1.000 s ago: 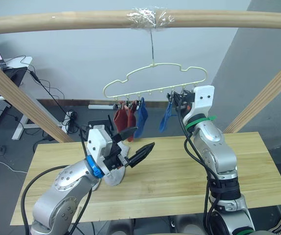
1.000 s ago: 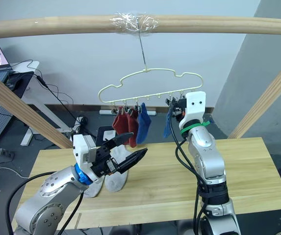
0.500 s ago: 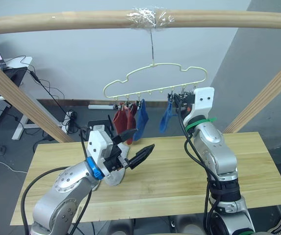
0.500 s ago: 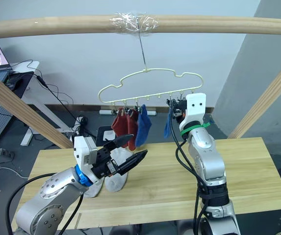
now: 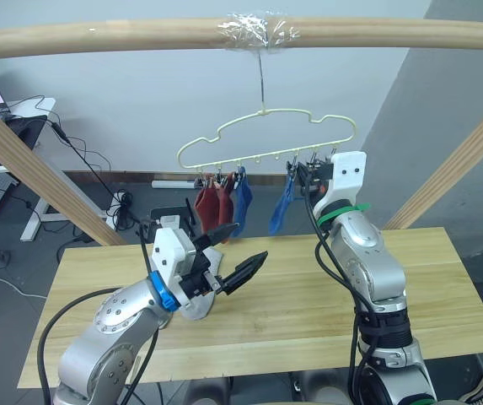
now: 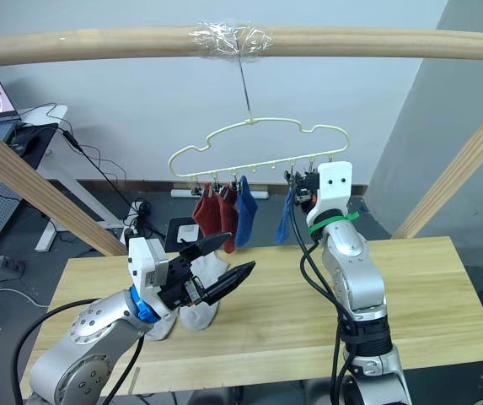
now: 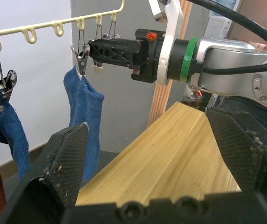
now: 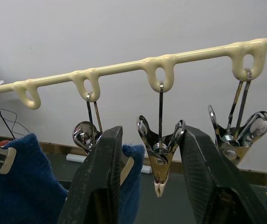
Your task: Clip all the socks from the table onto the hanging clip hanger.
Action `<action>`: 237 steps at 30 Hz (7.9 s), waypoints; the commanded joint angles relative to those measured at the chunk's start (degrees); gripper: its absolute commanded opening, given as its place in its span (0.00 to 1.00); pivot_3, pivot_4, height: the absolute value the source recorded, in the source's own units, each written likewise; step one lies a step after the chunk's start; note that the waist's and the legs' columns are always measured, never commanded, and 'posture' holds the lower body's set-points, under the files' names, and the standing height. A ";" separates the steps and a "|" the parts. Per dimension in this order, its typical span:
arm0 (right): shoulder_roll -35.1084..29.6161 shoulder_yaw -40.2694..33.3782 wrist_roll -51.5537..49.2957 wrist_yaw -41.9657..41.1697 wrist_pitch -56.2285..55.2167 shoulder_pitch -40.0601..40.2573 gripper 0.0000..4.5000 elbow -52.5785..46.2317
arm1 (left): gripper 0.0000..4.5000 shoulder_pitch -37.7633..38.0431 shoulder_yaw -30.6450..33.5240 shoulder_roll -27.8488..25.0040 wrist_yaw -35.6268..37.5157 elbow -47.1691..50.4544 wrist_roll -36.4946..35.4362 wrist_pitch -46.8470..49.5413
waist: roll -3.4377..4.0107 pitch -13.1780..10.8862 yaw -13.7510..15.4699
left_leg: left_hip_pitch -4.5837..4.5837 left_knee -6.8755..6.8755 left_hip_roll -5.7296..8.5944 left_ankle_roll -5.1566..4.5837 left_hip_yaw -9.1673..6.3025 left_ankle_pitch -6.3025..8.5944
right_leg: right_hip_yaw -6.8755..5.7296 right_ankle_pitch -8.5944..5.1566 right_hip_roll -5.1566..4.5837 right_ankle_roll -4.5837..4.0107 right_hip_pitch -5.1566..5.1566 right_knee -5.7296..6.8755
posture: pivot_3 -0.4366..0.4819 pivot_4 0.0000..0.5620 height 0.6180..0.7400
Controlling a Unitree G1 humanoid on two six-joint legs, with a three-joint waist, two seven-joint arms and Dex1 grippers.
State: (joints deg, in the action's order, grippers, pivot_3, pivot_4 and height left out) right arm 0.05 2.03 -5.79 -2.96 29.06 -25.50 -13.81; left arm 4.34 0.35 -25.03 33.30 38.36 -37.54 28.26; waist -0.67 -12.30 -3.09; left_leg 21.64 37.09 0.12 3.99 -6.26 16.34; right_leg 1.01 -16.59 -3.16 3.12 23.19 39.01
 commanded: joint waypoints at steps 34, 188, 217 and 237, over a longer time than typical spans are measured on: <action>0.75 -0.60 -0.60 -0.77 -2.28 -2.22 0.01 -0.95 | 1.00 -1.18 -2.30 0.20 -2.99 3.06 -0.81 0.40 | 0.00 0.00 -0.01 | 0.00 0.00 0.00 0.00 0.00 0.00 | 0.00 0.00 0.00 0.00 0.00 0.01 | 0.48 0.34 1.00; 6.63 -32.12 -25.36 10.07 51.39 -19.12 0.00 -10.49 | 0.01 -9.96 -11.14 16.96 -3.37 -18.84 22.54 -13.53 | -0.04 0.24 0.14 | 0.08 0.22 0.04 -0.06 -0.04 -0.04 | -0.05 0.13 -0.03 -0.04 -0.01 0.08 | 0.40 0.33 1.00; 13.55 -42.83 -23.32 13.51 62.92 -27.87 0.00 -12.74 | 0.01 -19.38 -13.85 21.75 -2.70 -30.82 23.29 -18.17 | -0.01 0.23 -0.24 | 0.15 0.21 0.05 -0.14 -0.03 -0.08 | -0.06 0.14 -0.01 -0.04 0.00 0.01 | 0.36 0.37 1.00; 16.06 -42.49 -23.89 14.16 63.44 -27.67 0.00 -13.82 | 0.01 -26.35 -13.05 25.25 -3.18 -38.68 24.22 -21.56 | -0.01 0.23 -0.25 | 0.17 0.18 0.06 -0.16 -0.03 -0.08 | -0.07 0.14 -0.02 -0.03 0.00 -0.03 | 0.35 0.36 1.00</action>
State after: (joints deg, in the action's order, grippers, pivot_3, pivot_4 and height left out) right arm 7.85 -39.25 -30.38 9.74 92.06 -51.21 -25.70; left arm -21.22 -13.07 -0.18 30.40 -0.87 -13.56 8.20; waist -0.68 -12.08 -3.34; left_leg 21.81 37.26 0.18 3.83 -6.29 16.25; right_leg 0.93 -16.44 -3.17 3.08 23.18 38.98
